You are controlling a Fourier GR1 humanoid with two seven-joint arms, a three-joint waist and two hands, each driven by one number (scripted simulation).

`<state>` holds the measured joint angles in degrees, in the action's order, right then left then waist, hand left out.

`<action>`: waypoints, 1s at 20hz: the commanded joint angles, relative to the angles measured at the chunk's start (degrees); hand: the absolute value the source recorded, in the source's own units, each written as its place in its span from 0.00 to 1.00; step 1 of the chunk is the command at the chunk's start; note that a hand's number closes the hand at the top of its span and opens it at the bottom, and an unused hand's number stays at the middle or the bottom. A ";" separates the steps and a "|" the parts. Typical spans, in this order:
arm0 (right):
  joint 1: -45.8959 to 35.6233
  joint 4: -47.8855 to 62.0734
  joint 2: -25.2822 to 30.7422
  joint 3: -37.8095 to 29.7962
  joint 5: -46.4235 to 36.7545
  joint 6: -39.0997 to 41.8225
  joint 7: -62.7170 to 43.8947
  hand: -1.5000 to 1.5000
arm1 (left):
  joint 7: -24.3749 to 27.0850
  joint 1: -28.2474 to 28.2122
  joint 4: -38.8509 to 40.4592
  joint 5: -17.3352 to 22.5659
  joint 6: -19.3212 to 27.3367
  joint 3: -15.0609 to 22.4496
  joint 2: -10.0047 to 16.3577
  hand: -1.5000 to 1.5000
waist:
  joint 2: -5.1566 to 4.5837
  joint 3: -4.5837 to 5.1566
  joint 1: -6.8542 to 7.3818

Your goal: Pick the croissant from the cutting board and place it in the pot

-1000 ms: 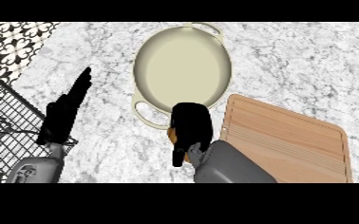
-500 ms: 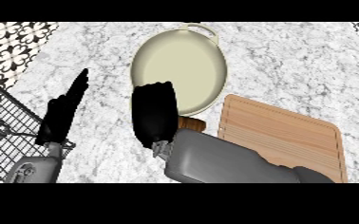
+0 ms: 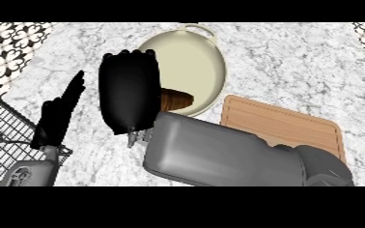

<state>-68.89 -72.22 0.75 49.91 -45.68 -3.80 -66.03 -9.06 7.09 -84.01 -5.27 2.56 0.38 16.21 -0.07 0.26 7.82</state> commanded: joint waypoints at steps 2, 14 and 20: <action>-5.00 2.46 -0.71 -2.07 -0.52 -9.61 -10.96 1.00 | 1.41 -2.74 0.08 -0.17 0.00 -0.68 0.66 0.50 | -0.16 -0.03 -0.70; -11.71 19.77 -0.72 -7.09 3.37 -18.88 -0.13 1.00 | -0.19 -3.02 -3.29 1.46 -1.16 -2.92 2.92 0.50 | -0.64 -0.12 -2.71; -12.76 30.82 -0.73 -9.66 8.47 -23.84 10.05 1.00 | 1.85 -3.03 -1.89 1.34 -0.74 -3.67 2.79 0.50 | -1.21 -0.09 -2.23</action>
<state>-80.53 -48.23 0.35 42.35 -39.91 -22.32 -57.93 -8.09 5.35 -85.57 -4.53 2.86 -1.64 17.25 -1.07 0.17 5.33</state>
